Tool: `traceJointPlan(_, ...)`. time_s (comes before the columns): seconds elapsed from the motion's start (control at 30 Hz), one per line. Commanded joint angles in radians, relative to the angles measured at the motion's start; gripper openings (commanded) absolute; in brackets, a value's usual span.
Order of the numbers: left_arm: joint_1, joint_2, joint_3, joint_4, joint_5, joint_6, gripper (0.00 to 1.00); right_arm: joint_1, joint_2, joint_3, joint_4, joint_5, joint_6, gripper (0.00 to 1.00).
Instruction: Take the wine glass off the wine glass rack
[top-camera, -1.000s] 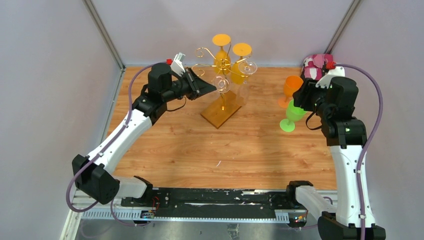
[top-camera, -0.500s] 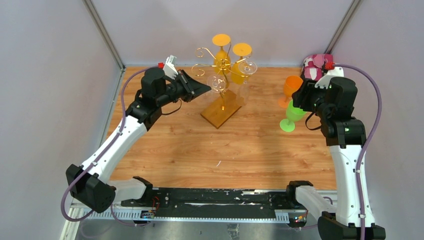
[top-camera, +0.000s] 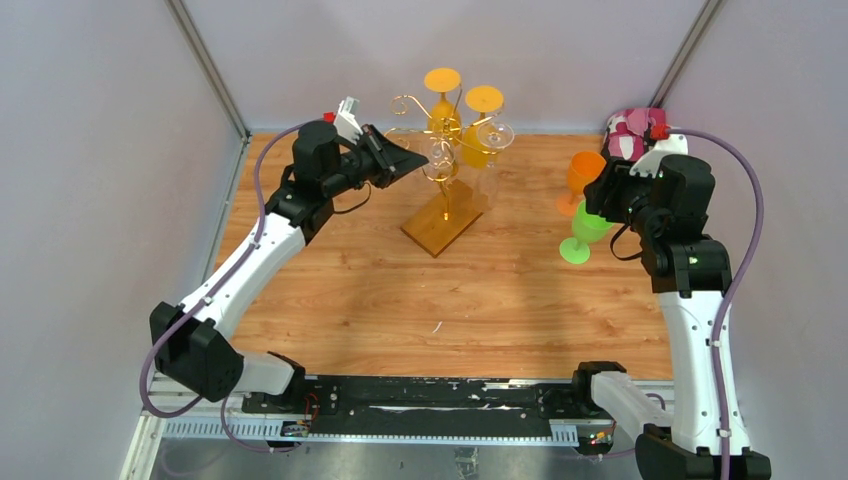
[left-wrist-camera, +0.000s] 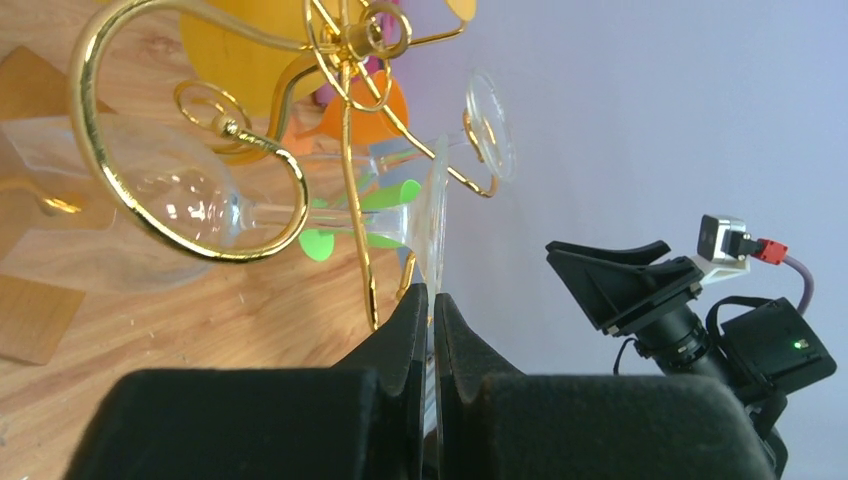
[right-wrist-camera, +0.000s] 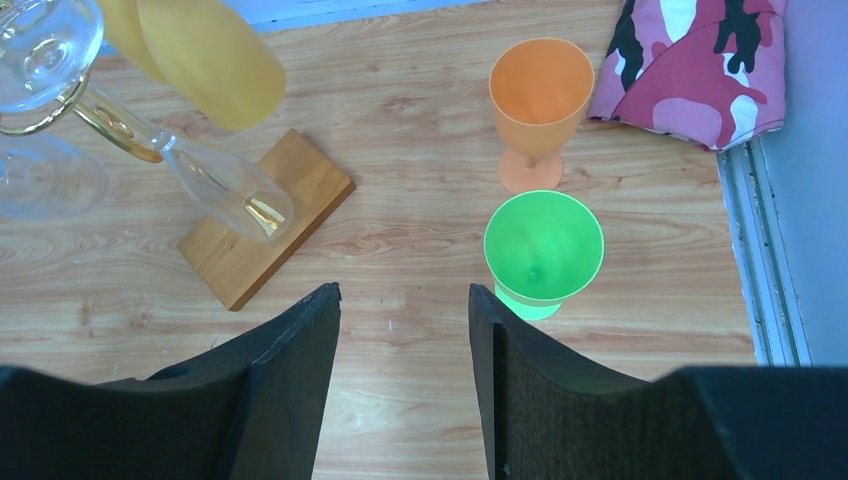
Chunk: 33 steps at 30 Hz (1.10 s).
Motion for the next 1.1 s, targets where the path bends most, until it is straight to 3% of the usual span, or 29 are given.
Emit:
traceJointPlan(0.0,0.006,0.011,0.061,0.094,0.030,-0.011,0.00,-0.011,-0.015,-0.020,0.014,-0.012,0.006,0.55)
traceJointPlan(1.07,-0.129,0.017,0.044,0.101,0.048,-0.050,0.00,-0.011,-0.021,-0.021,0.024,-0.030,0.013,0.55)
